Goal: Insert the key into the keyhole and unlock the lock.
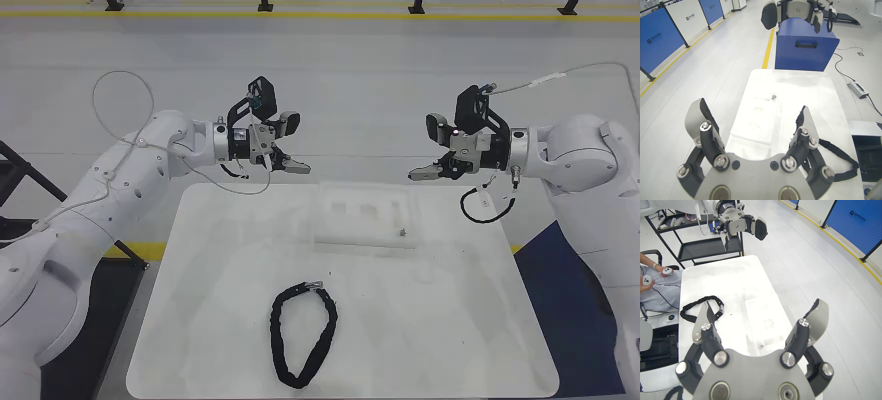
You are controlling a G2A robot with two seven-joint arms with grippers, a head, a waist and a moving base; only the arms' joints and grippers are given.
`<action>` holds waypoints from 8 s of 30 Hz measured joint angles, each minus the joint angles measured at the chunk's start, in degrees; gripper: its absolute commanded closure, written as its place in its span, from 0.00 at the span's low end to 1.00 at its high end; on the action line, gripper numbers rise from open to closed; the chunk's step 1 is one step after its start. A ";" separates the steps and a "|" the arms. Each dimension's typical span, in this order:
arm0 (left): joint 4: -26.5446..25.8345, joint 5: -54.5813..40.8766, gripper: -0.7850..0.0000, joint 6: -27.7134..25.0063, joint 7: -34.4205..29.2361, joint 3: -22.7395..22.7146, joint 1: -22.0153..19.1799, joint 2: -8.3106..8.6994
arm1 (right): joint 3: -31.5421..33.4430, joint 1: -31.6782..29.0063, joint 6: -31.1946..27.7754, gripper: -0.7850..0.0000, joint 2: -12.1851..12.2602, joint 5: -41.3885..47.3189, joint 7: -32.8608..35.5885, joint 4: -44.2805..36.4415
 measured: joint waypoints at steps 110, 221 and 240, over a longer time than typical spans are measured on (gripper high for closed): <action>0.00 0.00 0.00 0.00 0.00 0.00 0.00 0.00 | -19.35 -7.03 51.35 0.33 -10.96 -11.97 6.60 13.23; 0.00 0.00 0.00 0.00 0.00 0.00 0.00 0.00 | 12.44 -19.19 55.14 1.00 -6.83 2.16 26.96 -20.83; -2.32 -4.67 0.00 0.00 -9.11 -2.37 8.74 2.05 | 12.44 -19.19 55.14 1.00 -6.83 2.16 26.96 -20.83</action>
